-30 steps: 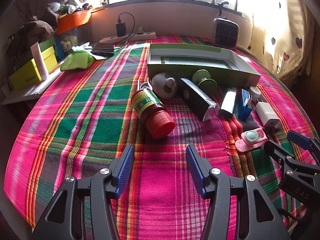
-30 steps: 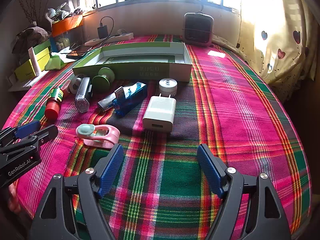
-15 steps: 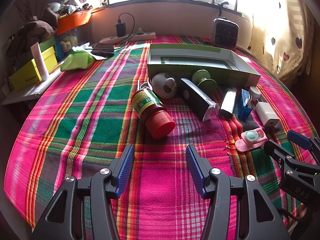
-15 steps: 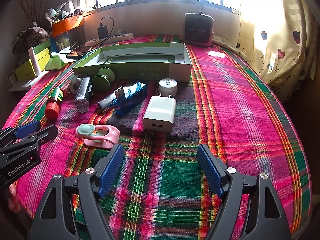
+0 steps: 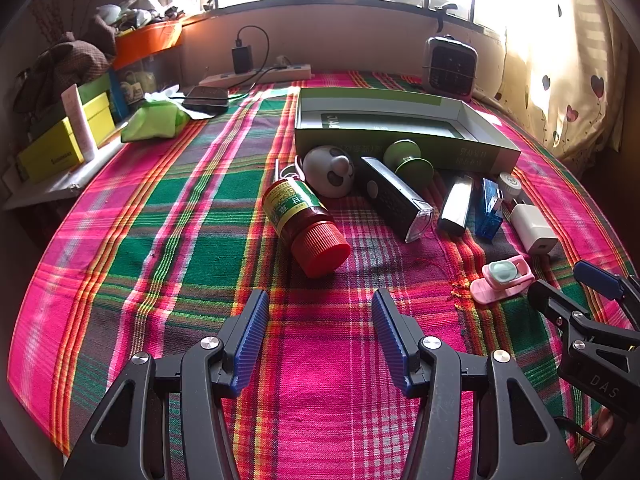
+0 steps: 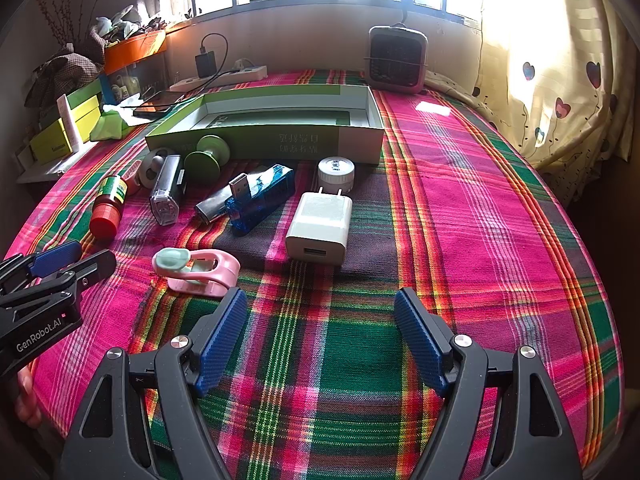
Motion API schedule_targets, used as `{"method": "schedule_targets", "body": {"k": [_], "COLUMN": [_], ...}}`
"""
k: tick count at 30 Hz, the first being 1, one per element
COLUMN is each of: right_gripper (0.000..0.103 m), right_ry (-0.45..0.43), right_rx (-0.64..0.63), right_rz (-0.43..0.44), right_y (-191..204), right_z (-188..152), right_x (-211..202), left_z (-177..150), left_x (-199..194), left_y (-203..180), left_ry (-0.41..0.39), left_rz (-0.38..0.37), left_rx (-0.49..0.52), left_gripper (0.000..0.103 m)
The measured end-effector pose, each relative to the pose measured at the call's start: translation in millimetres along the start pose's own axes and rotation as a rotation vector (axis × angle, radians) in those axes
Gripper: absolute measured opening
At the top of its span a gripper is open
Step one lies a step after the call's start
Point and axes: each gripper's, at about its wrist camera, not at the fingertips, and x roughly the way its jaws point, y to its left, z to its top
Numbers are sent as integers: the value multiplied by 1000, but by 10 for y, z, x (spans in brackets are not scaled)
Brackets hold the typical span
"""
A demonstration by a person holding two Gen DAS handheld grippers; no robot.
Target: Organize rigid objects
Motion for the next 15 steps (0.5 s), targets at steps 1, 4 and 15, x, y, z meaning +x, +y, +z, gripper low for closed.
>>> {"method": "schedule_targets", "body": {"k": [1, 4, 15], "right_gripper": [76, 76, 76], "right_ry": [0, 0, 11], "right_rx": [0, 0, -9], "right_rz": [0, 0, 15], "right_y": [0, 0, -30], "right_z": [0, 2, 18], "right_x": [0, 1, -1], "left_z": [-1, -3, 0], "left_x": [0, 1, 6], "left_y": [-1, 0, 9], "left_ry": [1, 0, 14], "left_rz": [-1, 0, -32], "left_rx": [-1, -2, 17], "left_gripper": [53, 53, 52]}}
